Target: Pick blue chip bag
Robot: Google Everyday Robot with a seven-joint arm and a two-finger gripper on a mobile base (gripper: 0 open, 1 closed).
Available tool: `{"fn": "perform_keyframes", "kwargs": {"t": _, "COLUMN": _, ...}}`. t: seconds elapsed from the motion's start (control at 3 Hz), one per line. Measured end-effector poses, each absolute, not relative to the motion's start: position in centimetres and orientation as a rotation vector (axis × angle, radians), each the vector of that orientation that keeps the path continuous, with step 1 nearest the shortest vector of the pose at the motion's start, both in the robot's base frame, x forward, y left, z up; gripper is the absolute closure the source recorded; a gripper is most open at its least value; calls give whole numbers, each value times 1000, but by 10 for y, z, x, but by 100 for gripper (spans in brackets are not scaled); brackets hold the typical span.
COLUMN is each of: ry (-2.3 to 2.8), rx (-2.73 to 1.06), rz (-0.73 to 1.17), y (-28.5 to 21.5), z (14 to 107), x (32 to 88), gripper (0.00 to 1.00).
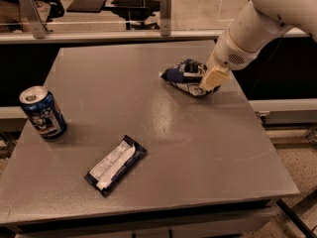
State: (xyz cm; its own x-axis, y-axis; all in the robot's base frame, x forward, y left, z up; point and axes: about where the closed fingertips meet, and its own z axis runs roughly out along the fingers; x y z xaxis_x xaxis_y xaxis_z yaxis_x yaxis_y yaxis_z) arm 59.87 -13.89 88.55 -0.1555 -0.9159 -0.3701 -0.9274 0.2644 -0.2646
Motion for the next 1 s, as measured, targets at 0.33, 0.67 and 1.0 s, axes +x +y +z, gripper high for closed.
{"fn": "perform_keyframes", "kwargs": {"t": 0.33, "ry": 2055, "rx": -1658, "rz": 55, "y": -140, "z": 905, "x": 601, "gripper": 100}}
{"fn": "perform_keyframes", "kwargs": {"t": 0.67, "ry": 1996, "rx": -1646, "rz": 84, "y": -141, "z": 937, "x": 602, "gripper": 100}}
{"fn": "perform_keyframes", "kwargs": {"t": 1.0, "ry": 1891, "rx": -1648, "rz": 104, "y": -139, "z": 989, "x": 602, "gripper": 100}}
